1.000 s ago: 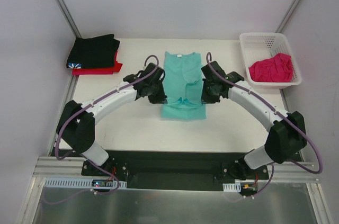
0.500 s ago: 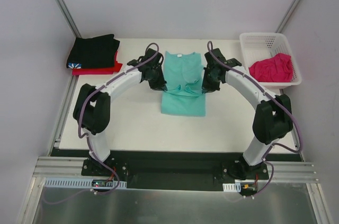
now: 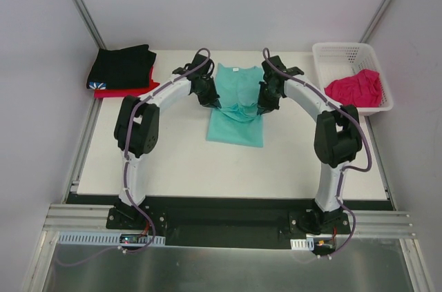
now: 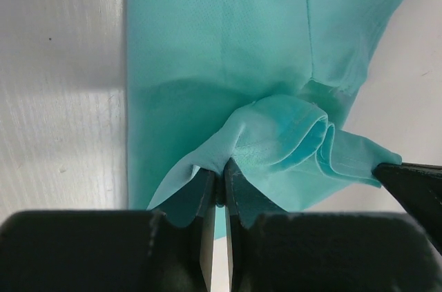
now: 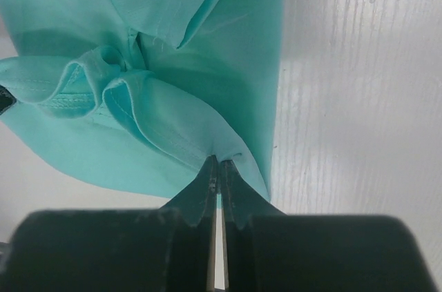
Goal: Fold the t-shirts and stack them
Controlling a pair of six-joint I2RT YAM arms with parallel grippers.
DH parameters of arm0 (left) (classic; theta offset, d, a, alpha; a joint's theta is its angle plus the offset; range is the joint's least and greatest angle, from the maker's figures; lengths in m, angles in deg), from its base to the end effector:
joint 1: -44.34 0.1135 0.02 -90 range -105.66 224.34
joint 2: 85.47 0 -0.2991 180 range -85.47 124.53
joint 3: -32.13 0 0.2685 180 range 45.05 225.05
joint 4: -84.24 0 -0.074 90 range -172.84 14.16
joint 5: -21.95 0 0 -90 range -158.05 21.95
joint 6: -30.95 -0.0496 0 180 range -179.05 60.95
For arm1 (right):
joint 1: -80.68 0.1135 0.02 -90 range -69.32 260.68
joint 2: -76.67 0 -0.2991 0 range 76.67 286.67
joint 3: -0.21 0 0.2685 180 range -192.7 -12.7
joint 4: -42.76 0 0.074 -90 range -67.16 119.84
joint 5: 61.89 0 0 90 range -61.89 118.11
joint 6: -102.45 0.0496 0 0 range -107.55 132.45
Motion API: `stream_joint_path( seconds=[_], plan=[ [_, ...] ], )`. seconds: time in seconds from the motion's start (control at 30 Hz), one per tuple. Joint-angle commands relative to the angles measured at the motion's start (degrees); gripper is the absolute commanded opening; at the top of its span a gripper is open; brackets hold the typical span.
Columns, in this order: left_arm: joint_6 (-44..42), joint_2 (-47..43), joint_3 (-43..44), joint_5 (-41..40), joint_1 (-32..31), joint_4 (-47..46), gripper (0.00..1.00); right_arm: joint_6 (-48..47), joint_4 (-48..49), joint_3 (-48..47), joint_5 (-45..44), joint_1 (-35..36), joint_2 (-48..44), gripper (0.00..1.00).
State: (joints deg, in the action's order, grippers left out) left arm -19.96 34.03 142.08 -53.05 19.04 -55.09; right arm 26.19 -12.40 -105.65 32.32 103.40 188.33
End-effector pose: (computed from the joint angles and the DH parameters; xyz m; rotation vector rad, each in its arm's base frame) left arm 0.4557 -0.2296 0.2356 -0.1876 2.5745 -0.7843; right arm 0.4206 0.1800 0.2564 -0.2340 2.6558 0.3091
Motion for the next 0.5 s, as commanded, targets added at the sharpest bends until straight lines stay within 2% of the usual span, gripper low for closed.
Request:
stream_joint_path(
  seconds=[0.0, 0.27, 0.37, 0.4, 0.43, 0.47],
  plan=[
    [-1.91, 1.69, 2.46, 1.43, 0.16, 0.55, 0.06, -1.43, 0.14, -2.68, 1.24, -0.66, 1.63, 0.01],
    [-2.53, 3.19, 3.25, 1.25, 0.86, 0.55, 0.07, -2.13, 1.81, -3.2, 0.89, -2.5, 3.65, 0.01],
    [-3.4, 4.51, 4.74, 1.17, 1.3, 0.55, 0.34, -3.19, 1.9, -5.48, 0.36, -2.94, 5.4, 0.05],
    [-3.58, 5.03, 5.18, 1.17, 1.57, 0.64, 0.52, -3.54, 1.98, -6.27, 0.19, -3.03, 5.85, 0.09],
    [-3.67, 5.21, 5.62, 0.99, 1.74, 0.64, 0.61, -3.89, 1.98, -7.67, 0.01, -3.03, 6.2, 0.13],
    [-3.67, 5.39, 5.8, 1.08, 1.83, 0.64, 0.75, -4.15, 1.9, -8.56, -0.34, -3.12, 6.99, 0.17]
  ],
)
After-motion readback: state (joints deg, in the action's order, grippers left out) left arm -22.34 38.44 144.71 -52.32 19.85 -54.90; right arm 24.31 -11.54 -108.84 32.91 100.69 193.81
